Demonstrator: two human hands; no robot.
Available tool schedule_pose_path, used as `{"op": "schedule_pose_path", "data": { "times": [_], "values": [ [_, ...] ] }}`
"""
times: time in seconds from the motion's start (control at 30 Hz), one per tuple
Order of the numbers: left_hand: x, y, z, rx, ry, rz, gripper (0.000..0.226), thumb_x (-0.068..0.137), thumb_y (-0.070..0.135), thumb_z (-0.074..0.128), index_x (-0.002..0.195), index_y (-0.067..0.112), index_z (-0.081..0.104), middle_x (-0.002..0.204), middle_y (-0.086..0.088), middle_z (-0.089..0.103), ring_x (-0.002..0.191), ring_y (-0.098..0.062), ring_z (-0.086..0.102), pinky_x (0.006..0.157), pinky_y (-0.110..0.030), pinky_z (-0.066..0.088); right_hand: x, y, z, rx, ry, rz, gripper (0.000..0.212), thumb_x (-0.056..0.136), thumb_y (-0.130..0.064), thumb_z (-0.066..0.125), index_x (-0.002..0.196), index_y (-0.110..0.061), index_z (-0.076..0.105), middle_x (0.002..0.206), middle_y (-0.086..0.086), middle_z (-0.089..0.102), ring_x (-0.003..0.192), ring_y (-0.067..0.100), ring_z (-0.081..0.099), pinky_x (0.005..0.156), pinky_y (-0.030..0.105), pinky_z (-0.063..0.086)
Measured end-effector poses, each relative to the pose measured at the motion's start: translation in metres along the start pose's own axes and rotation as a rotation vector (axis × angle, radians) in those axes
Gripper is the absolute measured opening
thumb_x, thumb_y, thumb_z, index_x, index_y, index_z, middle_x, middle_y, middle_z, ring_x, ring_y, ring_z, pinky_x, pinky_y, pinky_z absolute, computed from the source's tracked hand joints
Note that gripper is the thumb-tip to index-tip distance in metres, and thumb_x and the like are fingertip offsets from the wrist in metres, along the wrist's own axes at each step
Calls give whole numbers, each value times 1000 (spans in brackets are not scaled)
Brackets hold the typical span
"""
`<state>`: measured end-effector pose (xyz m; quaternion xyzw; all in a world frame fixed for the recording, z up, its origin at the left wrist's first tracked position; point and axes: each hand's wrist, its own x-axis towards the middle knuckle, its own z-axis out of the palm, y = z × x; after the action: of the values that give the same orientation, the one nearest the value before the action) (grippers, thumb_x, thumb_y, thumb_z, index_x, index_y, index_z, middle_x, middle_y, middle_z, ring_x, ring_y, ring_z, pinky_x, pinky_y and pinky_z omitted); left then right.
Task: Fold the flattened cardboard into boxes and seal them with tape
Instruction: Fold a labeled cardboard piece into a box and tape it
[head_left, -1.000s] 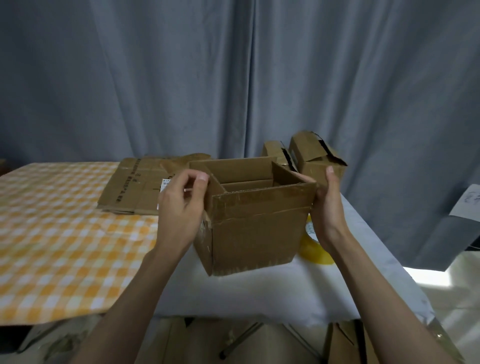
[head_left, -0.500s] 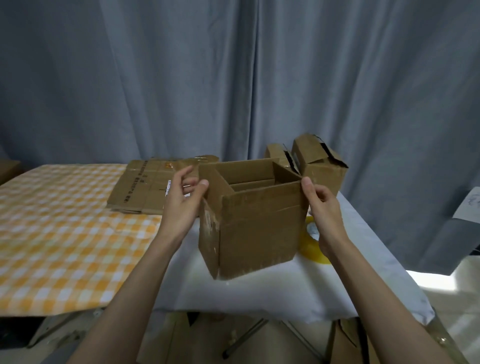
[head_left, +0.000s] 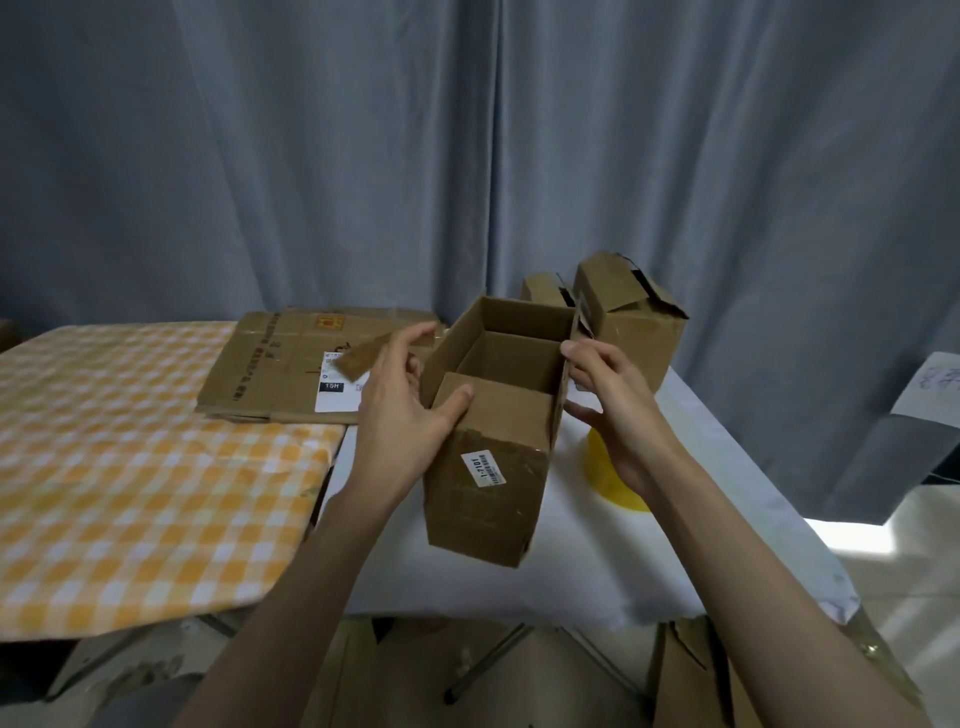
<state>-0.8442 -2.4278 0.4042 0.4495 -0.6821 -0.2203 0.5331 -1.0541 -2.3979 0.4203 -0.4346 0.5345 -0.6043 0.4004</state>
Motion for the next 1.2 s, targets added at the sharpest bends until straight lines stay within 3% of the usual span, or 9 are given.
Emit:
{"op": "schedule_pose_path", "data": {
  "times": [0.13,0.37,0.5,0.6,0.7,0.8,0.93,1.1,1.2],
  "values": [
    [2,3,0,76,-23,11,71,73,24,84,132,35,46,129,8,51,116,-12,54,99,-43,49,-2,-6,-3,13,1,46,35,89,-40,68,120,-24,63,114,-2,71,109,10,64,82,31,55],
    [12,20,-12,391,-79,174,82,68,28,87,138,22,45,138,1,30,127,-16,38,105,-31,39,-1,-5,-2,37,39,31,32,94,-34,57,119,-16,64,108,6,74,101,14,69,66,24,52],
    [32,44,-20,700,-302,281,99,67,36,86,150,24,33,153,2,26,140,-21,31,113,-37,35,-2,-5,-5,19,64,8,30,95,-31,54,113,-13,68,101,3,75,90,11,69,58,19,51],
    [61,64,-4,843,-589,233,119,67,34,88,158,26,11,162,7,14,144,-22,28,111,-40,40,-1,-5,-4,-9,101,-15,26,96,-34,55,106,-16,70,97,0,75,92,10,69,59,18,52],
    [98,72,20,909,-832,127,132,68,33,88,157,24,-8,166,4,-10,153,-22,1,122,-43,15,-1,-7,-5,-31,119,-23,25,96,-36,55,104,-18,71,98,1,74,94,11,68,63,21,52],
    [119,65,38,1011,-936,118,133,70,41,85,156,19,-14,165,-2,-15,152,-21,-12,122,-42,-4,-3,-6,-9,-39,98,-41,27,97,-34,52,106,-17,72,97,1,74,93,11,69,61,17,51],
    [110,59,37,1050,-911,189,108,79,52,73,159,22,6,166,-3,8,152,-20,-9,122,-44,-10,-2,-4,-13,-34,117,-59,22,96,-31,53,104,-20,71,99,2,73,96,11,67,62,16,51],
    [83,52,25,1228,-840,349,63,94,52,51,151,29,37,159,-9,31,153,-22,-9,123,-48,-6,4,0,-7,-177,101,-182,24,99,-39,53,122,-35,59,110,-23,61,106,-3,57,87,21,47],
    [85,51,24,1301,-916,282,52,97,51,44,143,27,51,159,-12,31,153,-24,-4,123,-48,1,5,5,5,-323,1,-231,38,102,-50,41,134,-34,55,130,-16,59,121,2,52,103,29,40]
  ]
}}
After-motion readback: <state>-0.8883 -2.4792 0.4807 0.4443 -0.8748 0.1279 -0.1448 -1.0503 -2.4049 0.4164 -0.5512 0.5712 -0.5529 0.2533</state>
